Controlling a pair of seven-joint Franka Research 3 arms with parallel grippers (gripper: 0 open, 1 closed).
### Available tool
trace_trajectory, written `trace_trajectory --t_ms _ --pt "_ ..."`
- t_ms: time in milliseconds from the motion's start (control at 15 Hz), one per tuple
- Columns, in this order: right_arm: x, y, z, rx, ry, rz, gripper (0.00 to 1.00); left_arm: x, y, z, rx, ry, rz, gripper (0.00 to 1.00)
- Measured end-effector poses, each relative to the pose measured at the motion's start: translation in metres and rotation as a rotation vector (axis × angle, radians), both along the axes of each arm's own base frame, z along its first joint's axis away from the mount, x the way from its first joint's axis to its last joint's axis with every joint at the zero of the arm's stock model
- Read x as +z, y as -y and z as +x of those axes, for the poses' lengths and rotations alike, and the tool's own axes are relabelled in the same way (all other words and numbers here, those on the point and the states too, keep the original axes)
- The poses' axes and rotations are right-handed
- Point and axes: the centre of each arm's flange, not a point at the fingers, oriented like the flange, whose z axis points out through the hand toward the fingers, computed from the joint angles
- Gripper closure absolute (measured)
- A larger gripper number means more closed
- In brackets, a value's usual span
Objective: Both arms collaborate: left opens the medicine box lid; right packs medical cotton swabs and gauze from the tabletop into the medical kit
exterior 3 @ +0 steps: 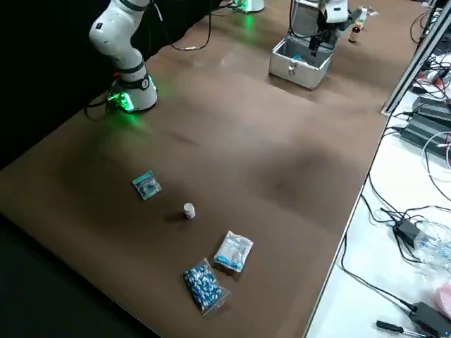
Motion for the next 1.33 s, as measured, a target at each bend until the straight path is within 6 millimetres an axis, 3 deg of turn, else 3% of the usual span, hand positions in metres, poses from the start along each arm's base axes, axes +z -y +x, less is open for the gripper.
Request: trace_trajectory --t_ms 333,467,667,800,1000,1333 --pt "0.05 0.129 0.032 0.01 0.0 -0.038 0.01 0.0 0.0 0.0 0.0 0.0 0.0 0.0" --pt "0.079 0.181 0.034 0.024 0.004 -0.054 0.01 0.0 0.0 0.0 0.0 0.0 0.0 0.0" --pt "0.122 0.253 0.021 0.06 -0.023 -0.082 0.01 0.0 0.0 0.0 0.0 0.0 0.0 0.0" --pt "0.131 0.271 0.01 0.067 -0.072 -0.095 0.01 0.0 0.0 0.0 0.0 0.0 0.0 0.0" --pt "0.155 0.255 -0.004 0.073 -0.058 -0.099 0.01 0.0 0.0 0.0 0.0 0.0 0.0 0.0" --pt "0.209 0.273 -0.038 0.021 -0.055 -0.13 0.01 0.0 0.0 0.0 0.0 0.0 0.0 0.0"
